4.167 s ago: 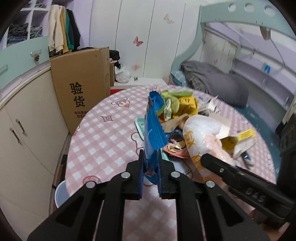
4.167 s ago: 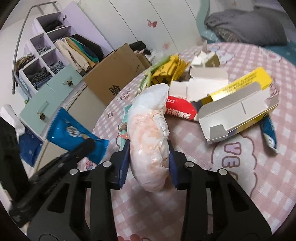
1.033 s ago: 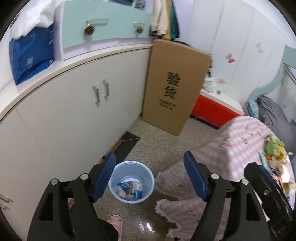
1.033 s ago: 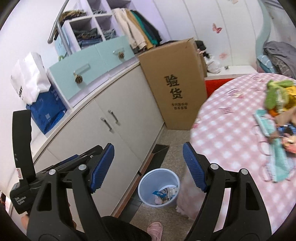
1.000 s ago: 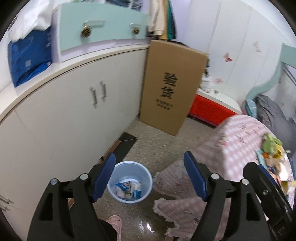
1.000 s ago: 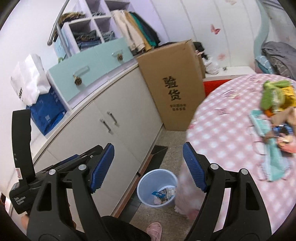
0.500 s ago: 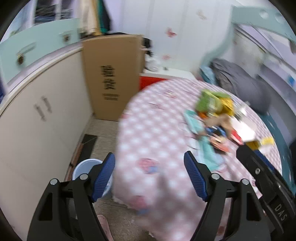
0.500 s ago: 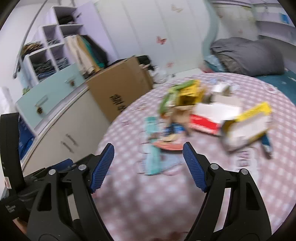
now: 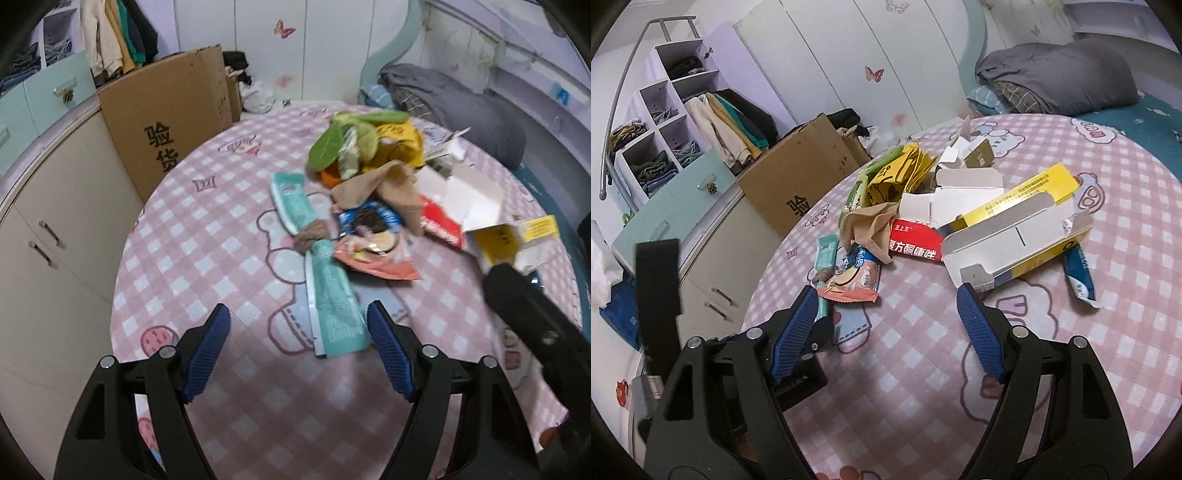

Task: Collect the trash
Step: 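Grasp the teal wrapper strip with the left gripper while the right gripper grasps the cookie wrapper, then carry the cookie wrapper to the blue bin and open the right gripper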

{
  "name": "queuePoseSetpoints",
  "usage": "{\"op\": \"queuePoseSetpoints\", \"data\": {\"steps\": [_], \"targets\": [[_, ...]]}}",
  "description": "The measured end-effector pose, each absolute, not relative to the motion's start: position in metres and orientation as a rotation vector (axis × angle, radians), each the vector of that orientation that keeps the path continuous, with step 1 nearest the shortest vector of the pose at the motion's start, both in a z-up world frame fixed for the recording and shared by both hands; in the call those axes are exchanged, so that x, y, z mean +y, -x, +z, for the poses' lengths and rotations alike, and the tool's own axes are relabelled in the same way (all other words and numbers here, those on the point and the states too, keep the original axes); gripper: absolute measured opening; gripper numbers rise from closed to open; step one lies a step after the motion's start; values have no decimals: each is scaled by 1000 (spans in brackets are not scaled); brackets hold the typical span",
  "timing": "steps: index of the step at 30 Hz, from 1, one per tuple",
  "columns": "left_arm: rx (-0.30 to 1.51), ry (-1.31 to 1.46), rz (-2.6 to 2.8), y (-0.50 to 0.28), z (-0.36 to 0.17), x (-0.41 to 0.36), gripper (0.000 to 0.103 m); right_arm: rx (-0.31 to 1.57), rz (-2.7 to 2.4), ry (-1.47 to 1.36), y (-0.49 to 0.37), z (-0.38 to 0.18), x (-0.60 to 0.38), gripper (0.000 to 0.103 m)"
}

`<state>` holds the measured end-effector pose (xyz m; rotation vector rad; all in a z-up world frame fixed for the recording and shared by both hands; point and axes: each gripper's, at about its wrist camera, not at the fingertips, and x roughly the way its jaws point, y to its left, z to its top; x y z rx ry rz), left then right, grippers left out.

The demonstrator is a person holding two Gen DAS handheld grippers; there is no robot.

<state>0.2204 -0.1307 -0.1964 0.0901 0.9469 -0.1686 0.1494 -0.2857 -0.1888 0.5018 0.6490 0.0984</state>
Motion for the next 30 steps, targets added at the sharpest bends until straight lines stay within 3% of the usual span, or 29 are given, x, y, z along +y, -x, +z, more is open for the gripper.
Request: {"op": "queuePoseSetpoints", "data": {"steps": [3, 6, 7, 10, 23, 25, 27, 30], "targets": [[925, -79, -158, -226, -200, -126, 67, 665, 114, -504, -157, -191, -281, 76], [898, -100, -145, -229, -199, -119, 39, 685, 137, -511, -167, -193, -275, 76], [895, -93, -147, -230, -198, -115, 25, 693, 143, -513, -169, -193, -273, 76], [891, -30, -179, -232, -195, -102, 12, 717, 161, -508, -178, -196, -264, 76], [830, 92, -81, -229, -173, -44, 8, 831, 84, -331, -236, -198, -226, 76], [819, 89, -70, -227, -170, -39, 7, 853, 53, -255, -240, -198, -220, 70], [812, 91, -68, -223, -167, -34, 7, 859, 44, -224, -239, -199, -217, 46], [812, 103, -71, -217, -166, -29, 7, 859, 61, -226, -233, -200, -218, 39]]}}
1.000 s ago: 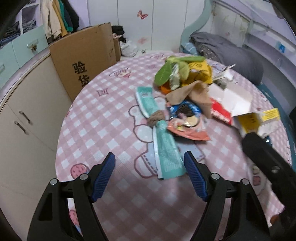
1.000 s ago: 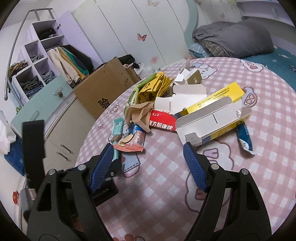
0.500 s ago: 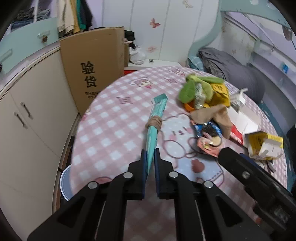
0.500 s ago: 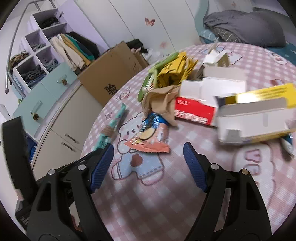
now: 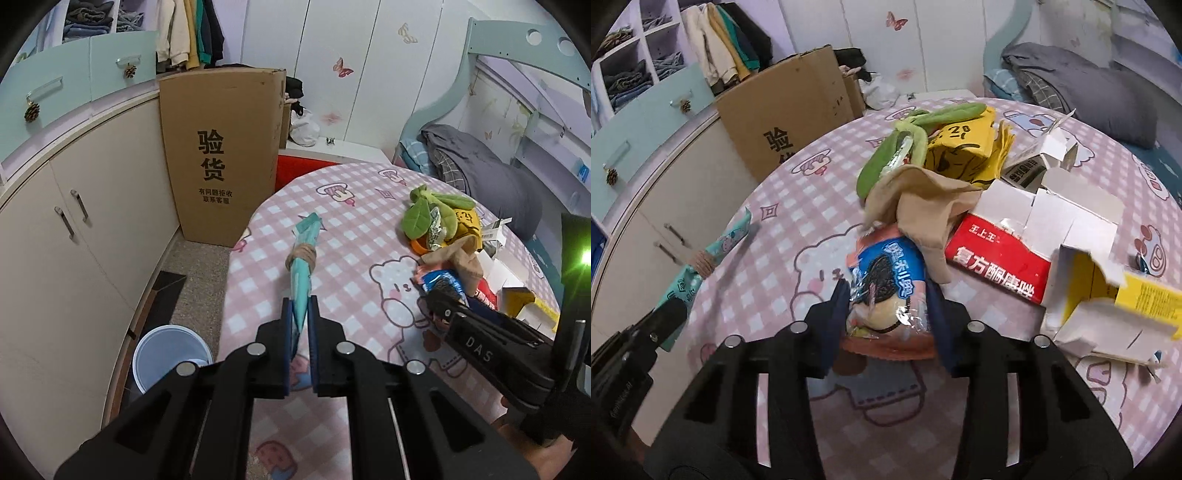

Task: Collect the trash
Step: 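Carry the cookie wrapper to the blue bin and open the right gripper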

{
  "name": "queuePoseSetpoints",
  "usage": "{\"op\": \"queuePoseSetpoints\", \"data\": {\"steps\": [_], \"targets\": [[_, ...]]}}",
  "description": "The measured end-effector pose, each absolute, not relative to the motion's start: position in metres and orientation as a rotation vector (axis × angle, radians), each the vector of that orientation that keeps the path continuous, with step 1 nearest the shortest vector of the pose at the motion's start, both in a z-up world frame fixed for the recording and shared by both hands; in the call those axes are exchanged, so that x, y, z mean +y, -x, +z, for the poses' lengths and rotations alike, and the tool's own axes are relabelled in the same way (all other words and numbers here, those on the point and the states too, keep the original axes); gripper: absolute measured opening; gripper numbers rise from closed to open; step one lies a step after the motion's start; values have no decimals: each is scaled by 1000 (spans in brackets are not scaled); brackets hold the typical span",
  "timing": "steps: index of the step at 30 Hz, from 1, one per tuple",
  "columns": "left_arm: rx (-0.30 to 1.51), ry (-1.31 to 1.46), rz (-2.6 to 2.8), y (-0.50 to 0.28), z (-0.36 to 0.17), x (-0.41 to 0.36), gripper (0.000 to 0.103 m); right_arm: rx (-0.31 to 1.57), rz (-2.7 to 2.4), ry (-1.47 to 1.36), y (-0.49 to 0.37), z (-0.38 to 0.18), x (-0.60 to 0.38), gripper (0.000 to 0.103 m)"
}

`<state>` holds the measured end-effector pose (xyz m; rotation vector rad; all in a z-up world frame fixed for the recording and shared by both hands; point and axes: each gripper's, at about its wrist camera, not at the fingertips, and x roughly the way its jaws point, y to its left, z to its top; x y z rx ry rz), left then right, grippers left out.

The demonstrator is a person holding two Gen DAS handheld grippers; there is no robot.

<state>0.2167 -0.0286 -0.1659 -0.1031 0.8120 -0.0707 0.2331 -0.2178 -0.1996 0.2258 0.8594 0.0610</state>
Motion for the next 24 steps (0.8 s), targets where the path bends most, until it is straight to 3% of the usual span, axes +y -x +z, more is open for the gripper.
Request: {"op": "queuePoseSetpoints", "data": {"steps": [11, 24], "targets": [[780, 148, -120, -190, -154, -10, 6, 820, 218, -303, -189, -188, -194, 30], [742, 245, -6, -166, -146, 74, 6, 798, 476, -263, -187, -160, -93, 30]]}}
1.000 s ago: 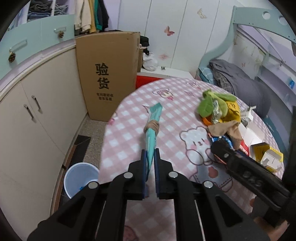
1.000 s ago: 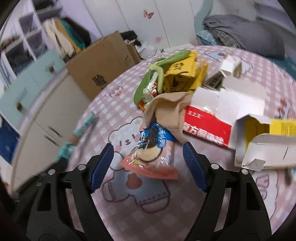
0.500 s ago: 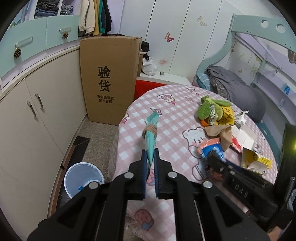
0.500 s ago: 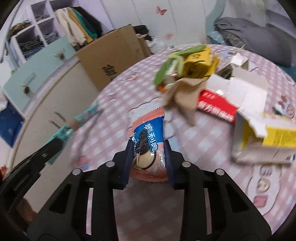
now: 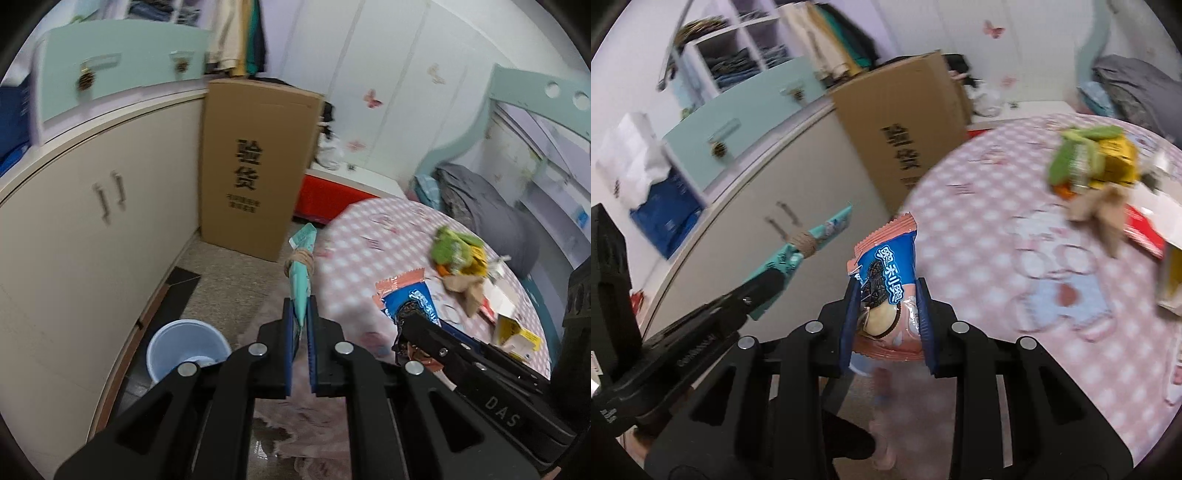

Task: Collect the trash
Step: 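Carry the cookie wrapper to the blue bin and open the right gripper, then lower the teal wrapper strip toward the bin with the left gripper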

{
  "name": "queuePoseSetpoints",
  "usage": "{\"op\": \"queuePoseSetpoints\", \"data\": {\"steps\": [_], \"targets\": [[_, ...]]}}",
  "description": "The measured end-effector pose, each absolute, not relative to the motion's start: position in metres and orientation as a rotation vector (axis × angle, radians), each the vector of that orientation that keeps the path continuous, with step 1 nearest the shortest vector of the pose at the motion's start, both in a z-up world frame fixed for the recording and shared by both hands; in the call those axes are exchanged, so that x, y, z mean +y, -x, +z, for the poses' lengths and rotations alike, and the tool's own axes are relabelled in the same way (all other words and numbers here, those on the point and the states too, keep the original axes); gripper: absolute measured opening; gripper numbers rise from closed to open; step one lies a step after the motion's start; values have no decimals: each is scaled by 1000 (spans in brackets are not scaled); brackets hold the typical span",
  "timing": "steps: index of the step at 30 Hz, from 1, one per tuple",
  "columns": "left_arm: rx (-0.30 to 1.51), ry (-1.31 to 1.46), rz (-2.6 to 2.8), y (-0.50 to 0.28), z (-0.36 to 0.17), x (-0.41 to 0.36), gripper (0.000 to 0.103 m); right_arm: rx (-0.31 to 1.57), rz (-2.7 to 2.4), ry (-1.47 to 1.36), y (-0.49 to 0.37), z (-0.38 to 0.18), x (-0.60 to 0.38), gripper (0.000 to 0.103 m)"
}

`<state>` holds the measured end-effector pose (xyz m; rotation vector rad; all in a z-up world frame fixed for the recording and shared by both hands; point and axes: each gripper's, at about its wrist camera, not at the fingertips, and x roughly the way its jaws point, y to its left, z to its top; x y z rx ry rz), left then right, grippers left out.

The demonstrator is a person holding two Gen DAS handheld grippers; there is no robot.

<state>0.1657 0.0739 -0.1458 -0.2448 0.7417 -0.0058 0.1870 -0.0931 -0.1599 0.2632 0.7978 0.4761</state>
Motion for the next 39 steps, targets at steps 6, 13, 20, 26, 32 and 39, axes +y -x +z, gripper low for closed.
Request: {"op": "queuePoseSetpoints", "data": {"steps": [6, 13, 20, 26, 32, 39], "targets": [[756, 292, 107, -166, -157, 131, 6, 829, 590, -212, -203, -169, -26, 30], [793, 318, 290, -174, -182, 196, 6, 881, 683, -165, -231, -195, 47, 30], [819, 323, 421, -182, -205, 244, 6, 917, 710, -146, -262, -231, 99, 50], [846, 326, 450, -186, -218, 256, 7, 943, 685, -175, -265, -240, 92, 57], [852, 321, 443, -188, -218, 248, 7, 918, 677, -200, -253, -228, 74, 60], [847, 308, 429, -187, -212, 236, 7, 891, 679, -222, -243, -216, 58, 62]]}}
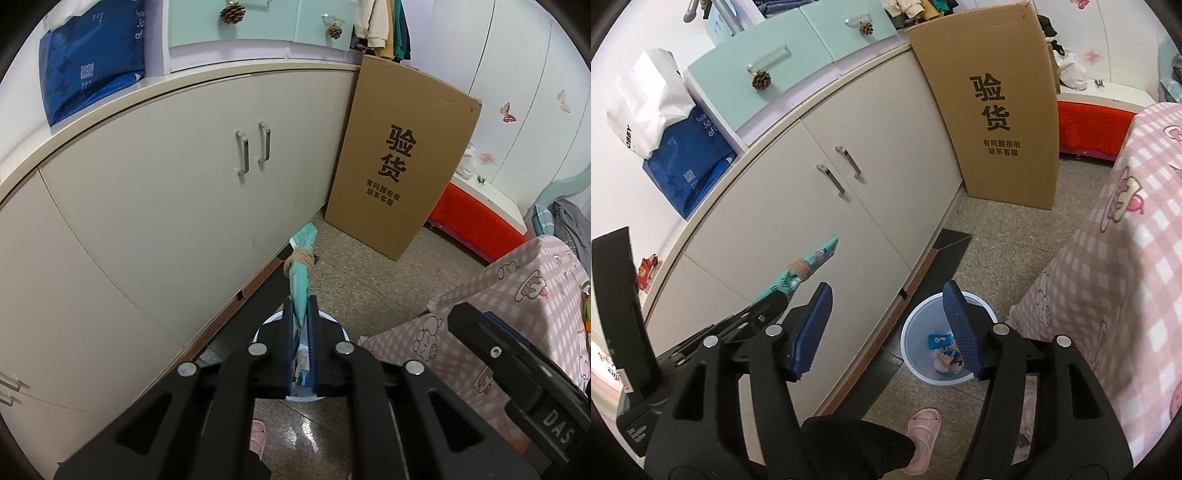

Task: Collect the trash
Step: 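Lower the teal wrapper strip toward the bin with the left gripper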

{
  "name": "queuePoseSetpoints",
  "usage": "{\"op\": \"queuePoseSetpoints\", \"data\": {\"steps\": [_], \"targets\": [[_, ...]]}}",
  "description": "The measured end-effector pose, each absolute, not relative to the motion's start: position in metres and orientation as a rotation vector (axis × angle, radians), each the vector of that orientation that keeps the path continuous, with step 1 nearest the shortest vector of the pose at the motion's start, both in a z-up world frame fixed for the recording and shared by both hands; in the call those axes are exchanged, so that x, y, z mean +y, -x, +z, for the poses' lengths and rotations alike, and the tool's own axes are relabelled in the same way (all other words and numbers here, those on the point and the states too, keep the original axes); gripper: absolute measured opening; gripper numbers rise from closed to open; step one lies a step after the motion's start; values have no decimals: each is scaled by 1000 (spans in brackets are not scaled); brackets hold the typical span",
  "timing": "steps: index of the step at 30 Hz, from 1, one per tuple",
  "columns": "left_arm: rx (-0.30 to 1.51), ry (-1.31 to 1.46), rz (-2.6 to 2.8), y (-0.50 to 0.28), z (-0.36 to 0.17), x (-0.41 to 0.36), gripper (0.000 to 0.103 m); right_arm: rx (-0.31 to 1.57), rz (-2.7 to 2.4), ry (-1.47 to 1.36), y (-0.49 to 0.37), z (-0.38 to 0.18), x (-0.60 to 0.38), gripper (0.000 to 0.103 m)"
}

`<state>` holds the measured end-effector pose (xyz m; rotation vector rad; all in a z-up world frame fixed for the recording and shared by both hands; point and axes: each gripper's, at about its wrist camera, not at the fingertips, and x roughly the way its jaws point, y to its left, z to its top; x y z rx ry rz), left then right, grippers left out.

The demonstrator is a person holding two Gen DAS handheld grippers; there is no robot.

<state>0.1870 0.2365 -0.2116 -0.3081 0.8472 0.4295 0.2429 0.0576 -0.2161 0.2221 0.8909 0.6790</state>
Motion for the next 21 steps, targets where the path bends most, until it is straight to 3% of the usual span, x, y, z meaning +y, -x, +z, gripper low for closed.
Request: {"op": "queuePoseSetpoints", "data": {"steps": [21], "targets": [[845, 303, 375, -223, -212, 219, 10, 813, 623, -269, -251, -209, 27, 65]]}}
